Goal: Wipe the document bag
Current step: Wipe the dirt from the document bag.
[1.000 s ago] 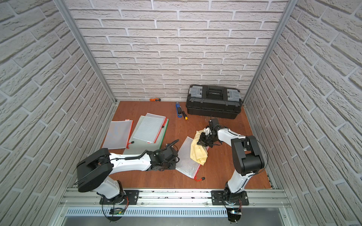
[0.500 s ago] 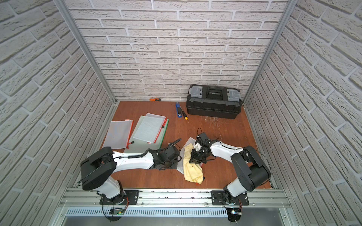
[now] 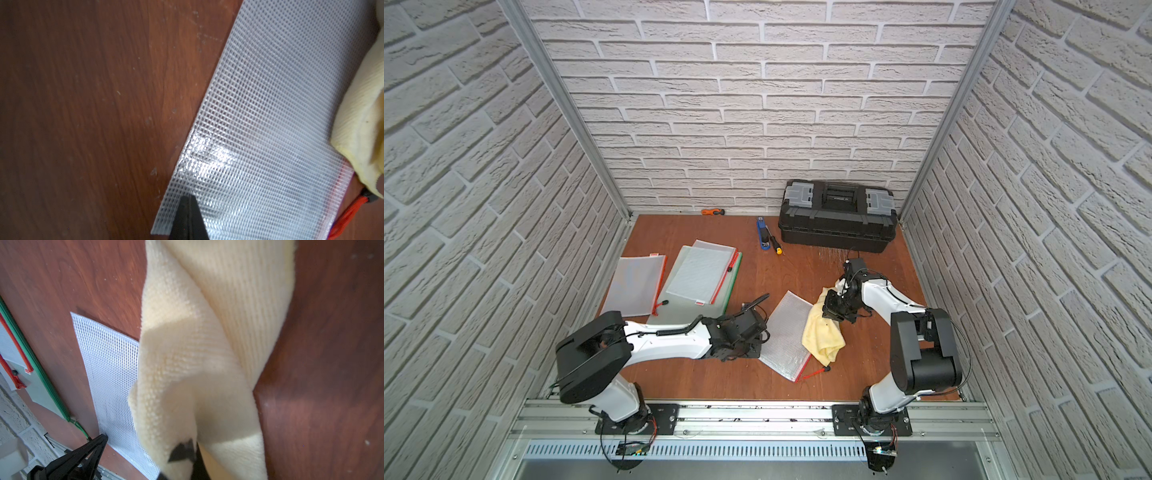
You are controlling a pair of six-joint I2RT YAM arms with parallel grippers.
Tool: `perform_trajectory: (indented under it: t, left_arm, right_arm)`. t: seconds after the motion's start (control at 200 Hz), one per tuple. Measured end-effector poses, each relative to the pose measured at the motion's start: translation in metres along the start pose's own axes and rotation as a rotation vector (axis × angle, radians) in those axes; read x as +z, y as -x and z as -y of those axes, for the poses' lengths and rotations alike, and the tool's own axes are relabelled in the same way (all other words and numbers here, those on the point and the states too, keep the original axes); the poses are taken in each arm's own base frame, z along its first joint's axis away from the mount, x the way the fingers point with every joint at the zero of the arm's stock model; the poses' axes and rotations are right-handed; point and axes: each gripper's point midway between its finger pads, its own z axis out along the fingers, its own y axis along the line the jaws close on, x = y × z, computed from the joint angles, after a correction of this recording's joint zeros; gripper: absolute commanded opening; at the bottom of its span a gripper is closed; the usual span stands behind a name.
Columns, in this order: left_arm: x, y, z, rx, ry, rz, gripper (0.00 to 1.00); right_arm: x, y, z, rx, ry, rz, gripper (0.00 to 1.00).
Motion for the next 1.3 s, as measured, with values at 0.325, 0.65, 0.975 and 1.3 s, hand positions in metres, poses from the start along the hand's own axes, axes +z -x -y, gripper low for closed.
perform_trajectory:
  t: [0.325,0.65,0.975,1.3]
  left_arm:
    - [0.004,0.005,0.009,0.017,-0.007,0.001,0.00]
    - [0.004,0.005,0.009,0.018,-0.009,-0.001,0.00]
    - [0.004,0.006,0.008,0.017,-0.007,0.002,0.00]
    - [0.002,0.004,0.002,0.013,0.001,0.007,0.00]
  right_arm:
    - [0.043,-0.130,-0.039,-0.159,0.018,-0.229,0.02]
    - [0.042,-0.144,-0.061,-0.138,0.066,-0.223,0.02]
    - [0.029,-0.087,-0.008,0.052,0.027,-0.166,0.02]
    - [0.023,-0.064,0.014,0.163,0.075,-0.170,0.02]
